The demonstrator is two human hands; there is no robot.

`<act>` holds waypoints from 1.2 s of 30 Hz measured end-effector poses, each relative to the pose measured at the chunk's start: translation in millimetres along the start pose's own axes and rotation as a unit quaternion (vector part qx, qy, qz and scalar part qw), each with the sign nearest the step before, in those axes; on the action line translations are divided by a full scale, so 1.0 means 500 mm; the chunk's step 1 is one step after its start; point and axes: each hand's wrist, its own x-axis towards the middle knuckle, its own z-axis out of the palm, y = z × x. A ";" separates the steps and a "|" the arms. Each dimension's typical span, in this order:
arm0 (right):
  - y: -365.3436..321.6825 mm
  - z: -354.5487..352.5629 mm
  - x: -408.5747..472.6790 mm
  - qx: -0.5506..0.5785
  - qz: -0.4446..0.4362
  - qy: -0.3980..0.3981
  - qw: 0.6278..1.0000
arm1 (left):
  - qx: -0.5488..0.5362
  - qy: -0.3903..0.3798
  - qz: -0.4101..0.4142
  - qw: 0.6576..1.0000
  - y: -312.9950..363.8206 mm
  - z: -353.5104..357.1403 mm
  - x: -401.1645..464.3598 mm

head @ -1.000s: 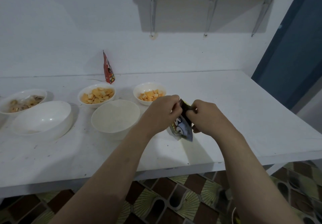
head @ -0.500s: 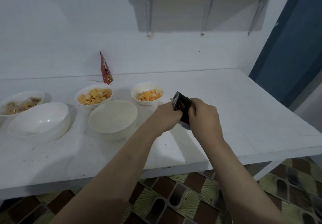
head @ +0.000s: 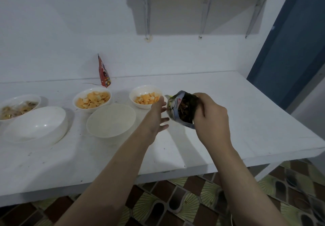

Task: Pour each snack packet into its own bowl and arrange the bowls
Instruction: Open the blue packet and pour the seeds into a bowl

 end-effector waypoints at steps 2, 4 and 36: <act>-0.032 -0.005 0.009 0.020 -0.021 0.001 1.000 | -0.030 0.033 0.004 0.999 0.020 -0.011 0.010; -0.069 -0.003 0.023 0.044 -0.042 -0.007 0.998 | -0.053 0.065 0.021 0.996 0.044 -0.035 0.014; -0.661 0.673 0.051 0.101 -0.136 -0.252 0.953 | -0.079 0.413 0.130 0.898 0.216 -1.003 0.018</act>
